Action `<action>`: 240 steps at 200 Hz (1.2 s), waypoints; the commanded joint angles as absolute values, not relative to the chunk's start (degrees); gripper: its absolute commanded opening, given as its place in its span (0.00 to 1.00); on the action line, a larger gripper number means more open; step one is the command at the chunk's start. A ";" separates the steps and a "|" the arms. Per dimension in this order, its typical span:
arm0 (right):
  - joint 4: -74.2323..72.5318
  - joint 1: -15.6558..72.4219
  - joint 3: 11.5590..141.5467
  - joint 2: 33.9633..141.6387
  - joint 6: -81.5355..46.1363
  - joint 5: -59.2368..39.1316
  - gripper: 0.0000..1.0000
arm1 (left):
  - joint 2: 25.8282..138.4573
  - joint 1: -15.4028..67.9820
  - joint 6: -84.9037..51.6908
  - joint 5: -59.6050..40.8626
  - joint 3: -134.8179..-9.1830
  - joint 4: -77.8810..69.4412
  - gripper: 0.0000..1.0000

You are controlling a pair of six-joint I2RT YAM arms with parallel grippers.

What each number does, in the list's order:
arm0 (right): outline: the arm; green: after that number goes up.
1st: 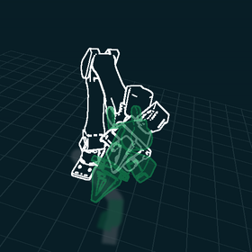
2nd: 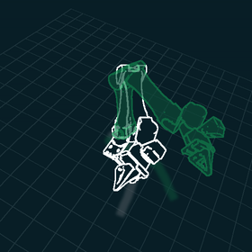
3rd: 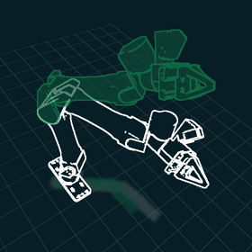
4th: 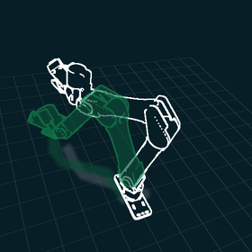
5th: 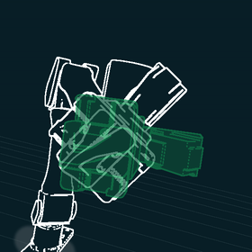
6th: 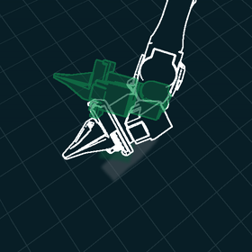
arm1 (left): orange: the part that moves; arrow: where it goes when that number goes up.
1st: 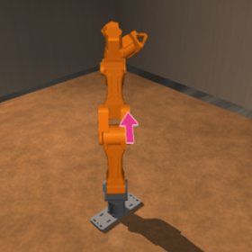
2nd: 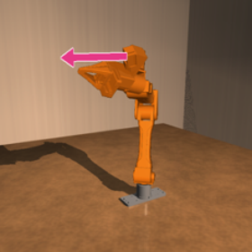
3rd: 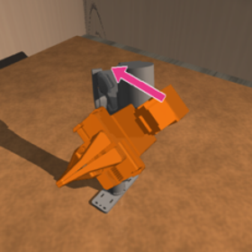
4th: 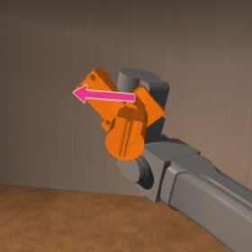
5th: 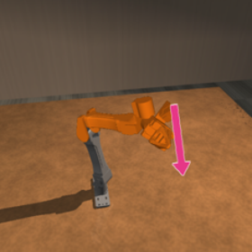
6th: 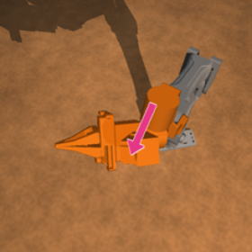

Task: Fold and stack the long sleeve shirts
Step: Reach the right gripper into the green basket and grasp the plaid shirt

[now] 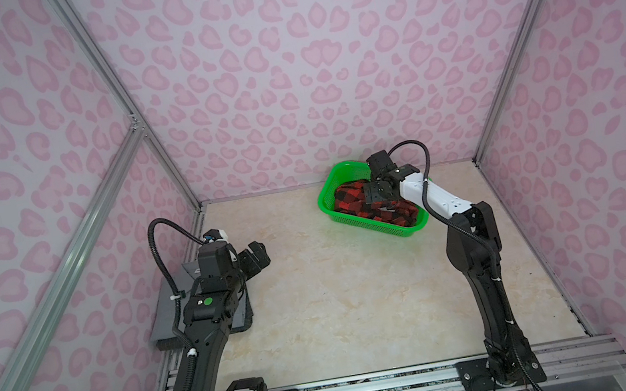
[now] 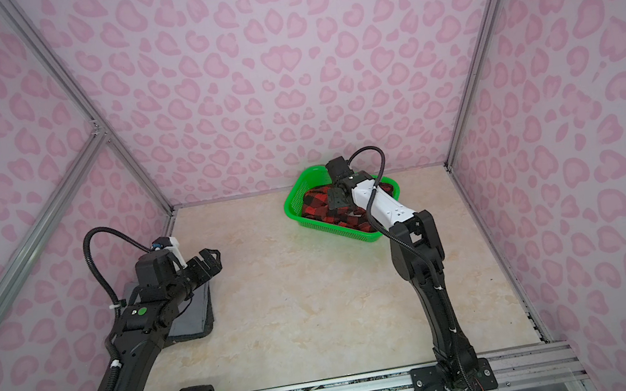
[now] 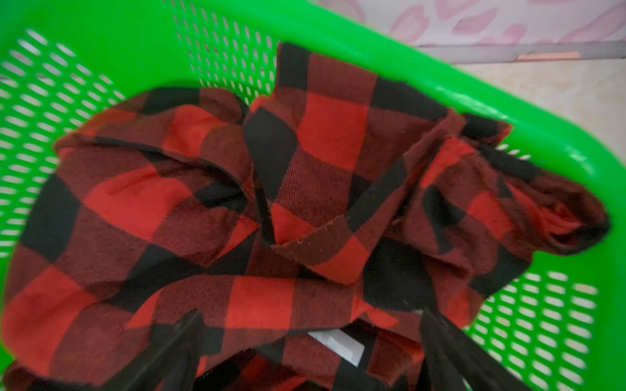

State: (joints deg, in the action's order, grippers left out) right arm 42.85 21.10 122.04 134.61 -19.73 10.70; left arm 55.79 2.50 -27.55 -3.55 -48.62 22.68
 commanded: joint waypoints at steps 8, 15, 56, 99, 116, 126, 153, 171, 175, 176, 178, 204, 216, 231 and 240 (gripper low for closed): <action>49.04 20.76 125.77 140.52 -19.30 8.70 0.95 | 56.05 2.46 -26.72 -5.35 -48.79 23.23 0.97; 49.46 20.71 126.48 141.68 -19.41 8.11 0.93 | 56.10 2.48 -26.70 -5.49 -48.83 23.24 0.97; 49.68 20.18 127.36 145.44 -19.60 5.46 0.73 | 56.59 2.46 -26.54 -6.57 -48.98 23.52 0.97; 46.92 19.67 124.05 140.37 -19.59 3.46 0.24 | 57.22 2.55 -26.37 -7.71 -49.26 23.55 0.97; 46.41 19.61 123.75 137.51 -19.29 2.73 0.13 | 57.55 2.53 -26.28 -8.17 -49.38 23.57 0.97; 46.24 19.62 123.75 135.72 -19.29 2.40 0.06 | 57.62 2.46 -26.19 -8.66 -49.48 23.58 0.97; 45.89 19.69 123.75 130.40 -19.24 1.86 0.00 | 57.46 2.51 -25.93 -10.36 -49.47 23.00 0.97; 45.56 19.86 123.84 126.42 -18.99 0.99 0.00 | 57.10 2.46 -25.93 -11.29 -49.26 22.35 0.97; 45.44 19.84 123.76 125.63 -18.81 0.66 0.00 | 56.97 2.51 -25.93 -11.40 -49.22 22.25 0.97; 45.44 19.85 123.76 125.43 -18.81 0.55 0.00 | 57.00 2.53 -25.93 -11.46 -49.22 22.20 0.97; 45.31 19.86 123.75 124.83 -18.70 0.29 0.00 | 56.90 2.48 -25.93 -11.68 -49.20 22.14 0.97; 44.35 20.37 123.75 118.60 -18.32 -1.96 0.00 | 56.34 2.54 -25.93 -13.53 -48.89 20.79 0.97; 43.86 21.27 124.16 115.53 -17.65 -2.77 0.00 | 55.91 2.56 -26.06 -14.28 -48.76 20.21 0.97; 42.97 23.18 124.78 111.97 -16.36 -2.56 0.00 | 55.38 2.69 -26.27 -15.10 -48.65 19.59 0.97; 43.00 24.43 125.77 110.26 -15.39 -2.63 0.00 | 54.79 2.69 -26.53 -15.21 -48.60 19.17 0.97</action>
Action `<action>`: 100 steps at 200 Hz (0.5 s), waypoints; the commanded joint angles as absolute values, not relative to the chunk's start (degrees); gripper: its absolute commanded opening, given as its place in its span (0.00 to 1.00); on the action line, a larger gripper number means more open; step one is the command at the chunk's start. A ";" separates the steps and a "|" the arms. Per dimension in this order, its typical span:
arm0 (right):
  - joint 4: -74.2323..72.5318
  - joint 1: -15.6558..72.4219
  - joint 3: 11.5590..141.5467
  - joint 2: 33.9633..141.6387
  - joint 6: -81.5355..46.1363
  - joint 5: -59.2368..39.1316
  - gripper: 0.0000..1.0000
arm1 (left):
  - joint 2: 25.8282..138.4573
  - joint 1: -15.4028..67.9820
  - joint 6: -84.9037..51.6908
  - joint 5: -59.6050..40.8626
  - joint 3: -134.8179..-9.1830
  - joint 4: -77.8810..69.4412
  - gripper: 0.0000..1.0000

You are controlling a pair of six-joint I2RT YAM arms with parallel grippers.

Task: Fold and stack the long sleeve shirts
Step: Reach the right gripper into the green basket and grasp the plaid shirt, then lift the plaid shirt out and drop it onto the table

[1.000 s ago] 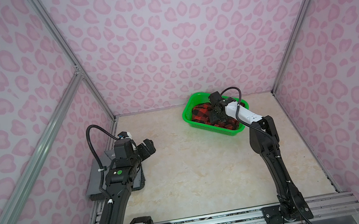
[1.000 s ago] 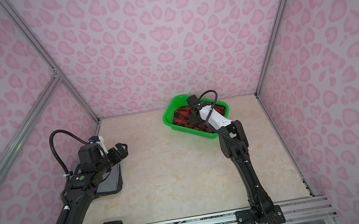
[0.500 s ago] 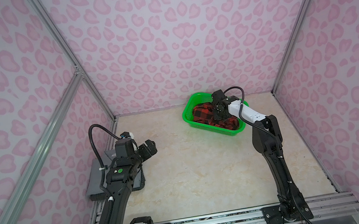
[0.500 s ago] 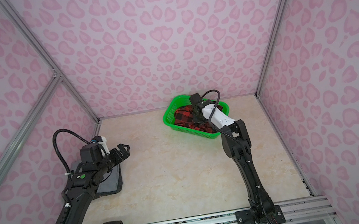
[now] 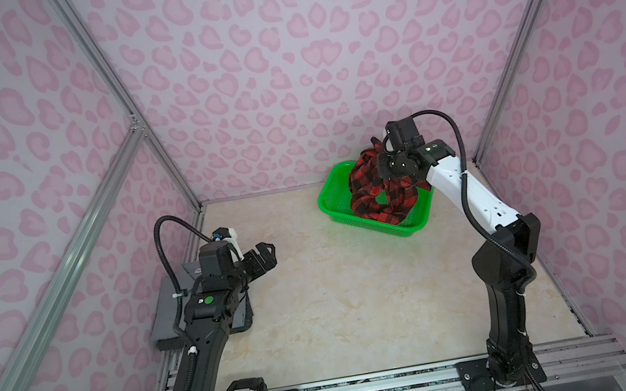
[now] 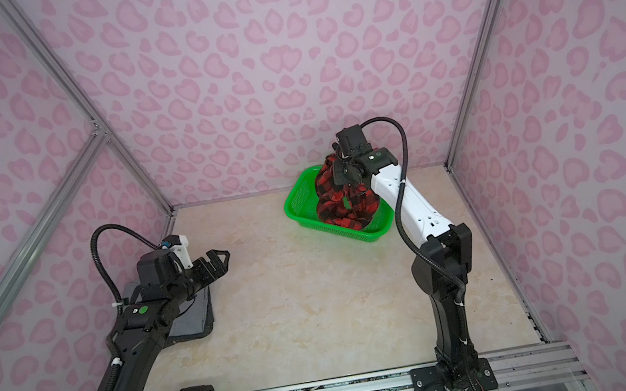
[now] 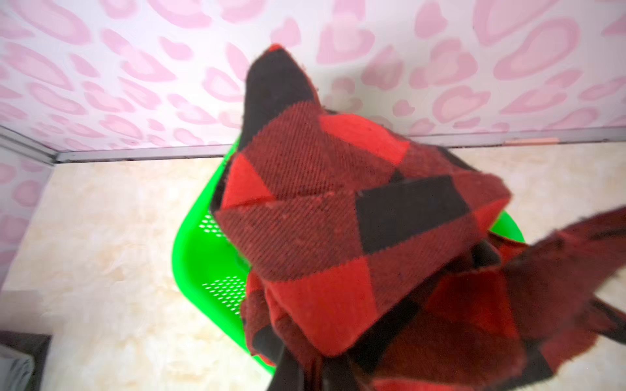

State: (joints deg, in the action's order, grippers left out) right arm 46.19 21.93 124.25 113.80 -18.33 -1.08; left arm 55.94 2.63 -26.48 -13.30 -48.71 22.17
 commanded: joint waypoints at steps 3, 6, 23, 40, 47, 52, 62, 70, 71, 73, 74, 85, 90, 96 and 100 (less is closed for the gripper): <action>43.19 24.96 126.41 109.76 -14.93 -2.67 0.00 | 54.56 2.67 -26.62 -15.28 -48.55 19.02 0.97; 43.44 25.42 127.16 109.29 -14.62 -2.65 0.00 | 54.29 2.65 -26.71 -15.25 -48.55 18.93 0.97; 46.44 28.34 132.53 107.64 -12.74 -2.49 0.00 | 52.40 2.71 -27.06 -14.67 -48.17 18.21 0.97; 50.40 31.47 139.47 107.24 -11.16 -2.72 0.00 | 50.10 2.65 -27.41 -13.58 -47.54 17.69 0.97; 51.78 32.96 142.11 106.95 -10.62 -2.72 0.00 | 49.25 2.69 -27.51 -13.01 -47.42 17.67 0.97; 52.52 33.98 143.52 106.72 -10.33 -2.80 0.00 | 48.59 2.72 -27.51 -12.63 -47.30 17.66 0.97; 53.46 36.18 144.91 105.59 -10.04 -3.15 0.00 | 47.39 2.73 -27.60 -11.75 -47.18 17.78 0.97; 53.60 37.96 144.79 104.29 -10.10 -3.85 0.00 | 46.44 2.69 -27.59 -10.94 -47.06 17.91 0.97; 53.60 38.23 144.73 104.13 -10.15 -3.95 0.00 | 46.29 2.71 -27.59 -10.60 -47.08 17.96 0.97; 53.61 38.71 144.57 103.73 -10.23 -4.13 0.00 | 46.11 2.65 -27.64 -10.27 -47.08 18.11 0.97; 53.61 38.96 144.44 103.54 -10.26 -4.22 0.00 | 46.04 2.73 -27.66 -10.15 -47.05 18.15 0.97; 53.22 41.54 141.32 101.20 -10.99 -4.81 0.00 | 44.99 2.72 -27.77 -8.20 -47.19 18.90 0.97; 52.67 42.71 139.21 99.73 -11.50 -4.96 0.00 | 44.60 2.64 -27.69 -7.37 -47.21 19.20 0.97; 51.43 44.06 135.09 97.89 -12.24 -5.26 0.00 | 44.15 2.66 -27.60 -6.15 -47.37 19.72 0.97; 50.38 44.84 132.09 96.69 -12.69 -5.40 0.00 | 43.92 2.65 -27.59 -5.31 -47.46 20.12 0.97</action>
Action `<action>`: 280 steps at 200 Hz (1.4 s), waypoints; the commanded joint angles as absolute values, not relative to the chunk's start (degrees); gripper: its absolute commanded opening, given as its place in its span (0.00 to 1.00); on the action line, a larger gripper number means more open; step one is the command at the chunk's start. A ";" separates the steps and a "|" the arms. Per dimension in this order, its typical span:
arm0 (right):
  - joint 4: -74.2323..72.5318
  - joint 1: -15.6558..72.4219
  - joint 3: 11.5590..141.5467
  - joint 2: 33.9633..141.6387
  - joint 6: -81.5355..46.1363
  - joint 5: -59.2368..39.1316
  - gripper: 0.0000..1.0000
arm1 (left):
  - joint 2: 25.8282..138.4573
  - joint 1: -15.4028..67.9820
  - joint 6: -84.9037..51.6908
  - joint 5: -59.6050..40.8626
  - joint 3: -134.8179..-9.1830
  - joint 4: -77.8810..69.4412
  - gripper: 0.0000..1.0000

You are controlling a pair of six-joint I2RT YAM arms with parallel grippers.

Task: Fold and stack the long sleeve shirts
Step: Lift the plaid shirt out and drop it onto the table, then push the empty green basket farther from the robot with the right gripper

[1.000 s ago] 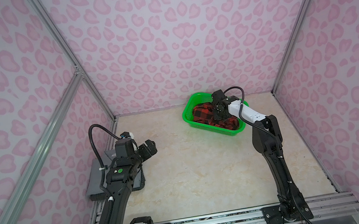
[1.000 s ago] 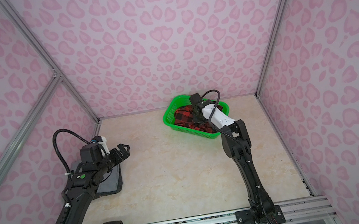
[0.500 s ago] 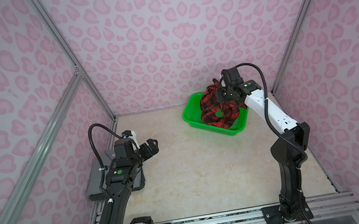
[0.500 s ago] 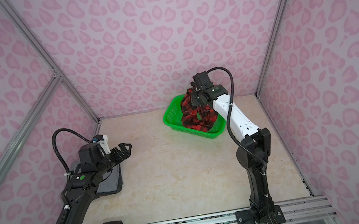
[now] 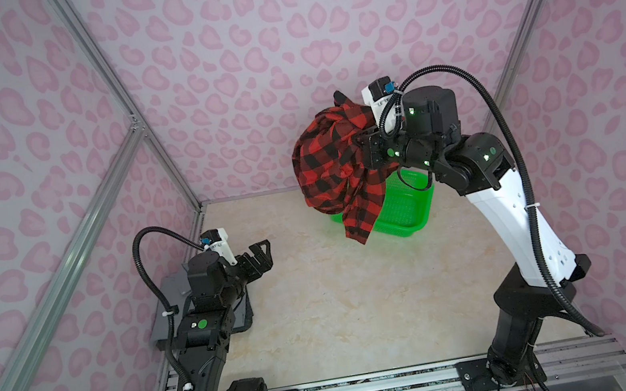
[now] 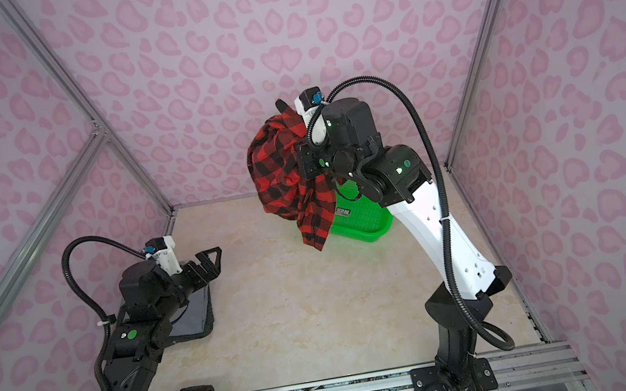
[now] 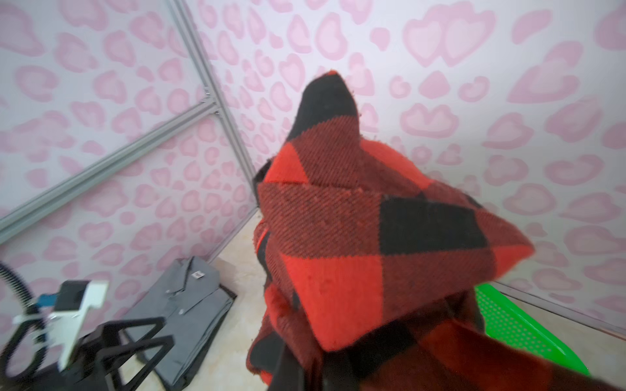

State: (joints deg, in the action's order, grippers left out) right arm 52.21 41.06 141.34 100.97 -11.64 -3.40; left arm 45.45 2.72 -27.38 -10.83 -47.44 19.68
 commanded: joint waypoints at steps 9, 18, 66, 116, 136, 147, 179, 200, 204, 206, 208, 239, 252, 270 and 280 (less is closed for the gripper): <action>47.14 46.42 124.26 93.48 -14.30 -5.40 0.00 | 43.45 2.67 -27.60 -3.16 -47.57 20.99 0.97; 42.87 47.23 115.87 90.21 -15.99 -6.59 0.00 | 43.03 2.70 -27.55 -1.78 -47.56 21.47 0.97; 31.22 47.38 87.25 84.76 -22.38 -5.33 0.06 | 43.05 2.71 -27.86 -0.94 -45.50 21.71 0.97; 29.99 40.95 78.57 84.44 -25.50 -2.86 0.57 | 45.76 2.66 -27.51 -2.86 -44.12 21.72 0.97; 31.98 36.40 78.80 85.23 -25.75 -1.53 0.63 | 47.12 2.65 -27.18 -3.98 -44.59 21.86 0.97; 32.43 34.07 78.66 85.47 -25.91 0.85 0.65 | 47.61 2.65 -27.16 -4.38 -44.79 21.79 0.97; 33.14 24.53 78.46 89.74 -27.32 6.17 0.64 | 48.42 2.70 -27.07 -5.61 -44.98 21.71 0.97; 36.08 19.11 81.32 95.34 -29.54 6.84 0.63 | 48.77 2.66 -26.89 -6.20 -45.01 21.88 0.97; 36.78 18.34 82.14 96.46 -29.69 6.66 0.62 | 48.73 2.66 -26.89 -6.31 -44.99 21.97 0.97; 37.06 18.01 82.56 96.82 -29.88 6.61 0.62 | 48.74 2.64 -26.83 -6.37 -45.00 21.97 0.97; 37.21 17.71 82.89 97.44 -29.95 6.62 0.62 | 48.77 2.70 -26.81 -6.45 -44.96 21.86 0.97; 38.12 14.06 87.75 104.02 -30.11 7.49 0.61 | 48.93 2.72 -26.63 -6.92 -45.00 22.13 0.97; 39.17 12.66 89.34 105.86 -30.18 8.29 0.61 | 48.95 2.64 -26.54 -7.07 -45.04 22.21 0.97; 38.89 10.83 89.61 107.40 -30.47 9.37 0.60 | 49.08 2.70 -26.41 -7.53 -45.04 22.23 0.97; 39.64 9.89 90.36 108.59 -30.64 9.10 0.60 | 49.14 2.69 -26.45 -7.76 -45.08 22.26 0.97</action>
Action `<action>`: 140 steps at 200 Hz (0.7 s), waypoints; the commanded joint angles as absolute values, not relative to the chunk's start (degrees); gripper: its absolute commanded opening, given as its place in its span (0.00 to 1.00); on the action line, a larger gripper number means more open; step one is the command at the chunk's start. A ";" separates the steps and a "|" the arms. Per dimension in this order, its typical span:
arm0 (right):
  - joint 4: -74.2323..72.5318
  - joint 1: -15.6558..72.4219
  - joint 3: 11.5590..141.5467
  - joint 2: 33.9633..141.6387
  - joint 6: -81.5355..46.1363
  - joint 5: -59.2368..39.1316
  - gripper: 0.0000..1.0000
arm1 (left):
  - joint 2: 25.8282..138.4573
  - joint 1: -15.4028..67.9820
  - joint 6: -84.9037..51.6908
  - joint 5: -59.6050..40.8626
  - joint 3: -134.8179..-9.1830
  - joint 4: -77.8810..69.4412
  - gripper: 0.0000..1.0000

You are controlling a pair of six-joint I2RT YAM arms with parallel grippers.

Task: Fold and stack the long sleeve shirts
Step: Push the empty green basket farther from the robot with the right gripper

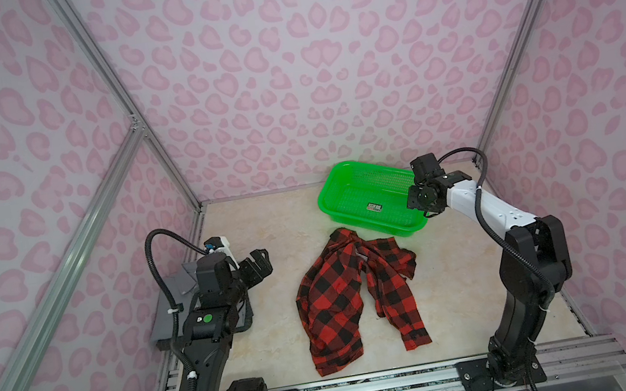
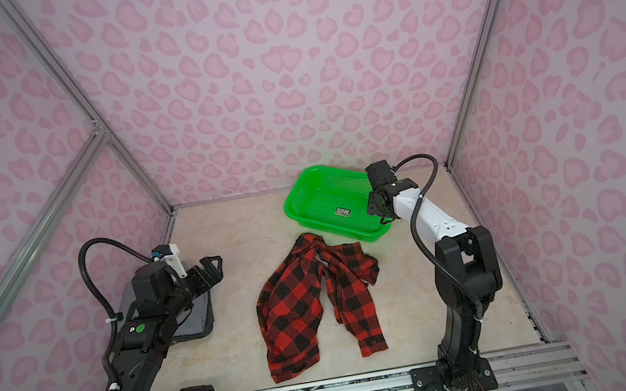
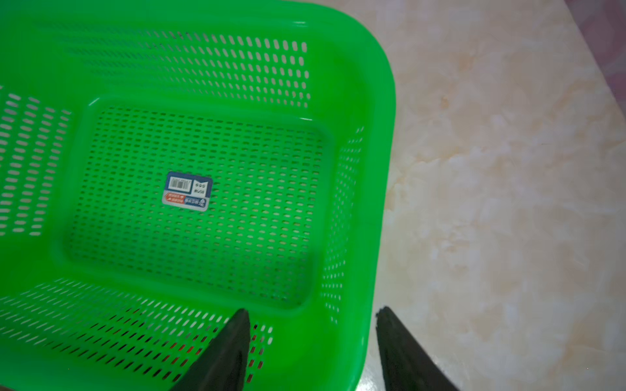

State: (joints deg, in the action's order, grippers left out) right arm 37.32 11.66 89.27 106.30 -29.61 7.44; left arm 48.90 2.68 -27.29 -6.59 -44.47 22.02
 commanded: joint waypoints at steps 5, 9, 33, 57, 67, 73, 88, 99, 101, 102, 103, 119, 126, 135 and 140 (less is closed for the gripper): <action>39.74 9.60 90.52 109.11 -30.48 9.12 0.59 | 49.27 2.69 -26.46 -7.86 -45.07 22.24 0.97; 39.64 9.41 90.53 109.43 -30.21 9.30 0.59 | 49.36 2.65 -26.46 -7.93 -45.15 22.24 0.97; 39.38 8.55 91.03 111.71 -29.89 8.52 0.59 | 49.95 2.71 -26.46 -8.37 -45.33 22.24 0.97; 38.95 7.89 91.14 113.59 -30.40 6.66 0.57 | 50.27 2.71 -26.37 -8.60 -45.53 22.32 0.97; 38.60 7.50 90.84 113.95 -31.07 5.89 0.56 | 50.19 2.65 -26.32 -8.59 -45.43 22.37 0.97; 38.27 7.19 90.50 114.08 -31.52 5.35 0.54 | 50.14 2.69 -26.37 -8.62 -45.43 22.35 0.97; 37.24 6.41 89.33 113.78 -32.95 4.14 0.49 | 50.05 2.67 -26.37 -8.63 -45.33 22.32 0.97; 36.91 5.74 88.21 112.85 -34.01 4.48 0.46 | 50.25 2.65 -26.37 -8.70 -45.44 22.39 0.97; 36.82 5.68 88.05 112.72 -34.06 4.48 0.46 | 50.22 2.64 -26.37 -8.70 -45.40 22.34 0.97; 36.74 5.65 87.88 112.57 -34.12 4.53 0.45 | 50.25 2.64 -26.37 -8.70 -45.37 22.42 0.97; 36.65 5.60 87.71 112.45 -34.24 4.68 0.45 | 50.26 2.68 -26.37 -8.70 -45.36 22.46 0.97; 34.98 4.62 84.05 109.81 -35.92 5.78 0.38 | 50.36 2.64 -26.37 -8.94 -45.44 22.42 0.97; 34.04 3.92 81.84 108.55 -36.85 5.69 0.34 | 50.43 2.71 -26.45 -8.96 -45.46 22.36 0.97; 33.24 2.80 79.95 107.05 -38.22 5.26 0.27 | 50.53 2.66 -26.54 -9.04 -45.51 22.27 0.97; 32.58 2.22 78.52 106.16 -38.78 5.02 0.24 | 50.46 2.68 -26.54 -9.08 -45.45 22.24 0.97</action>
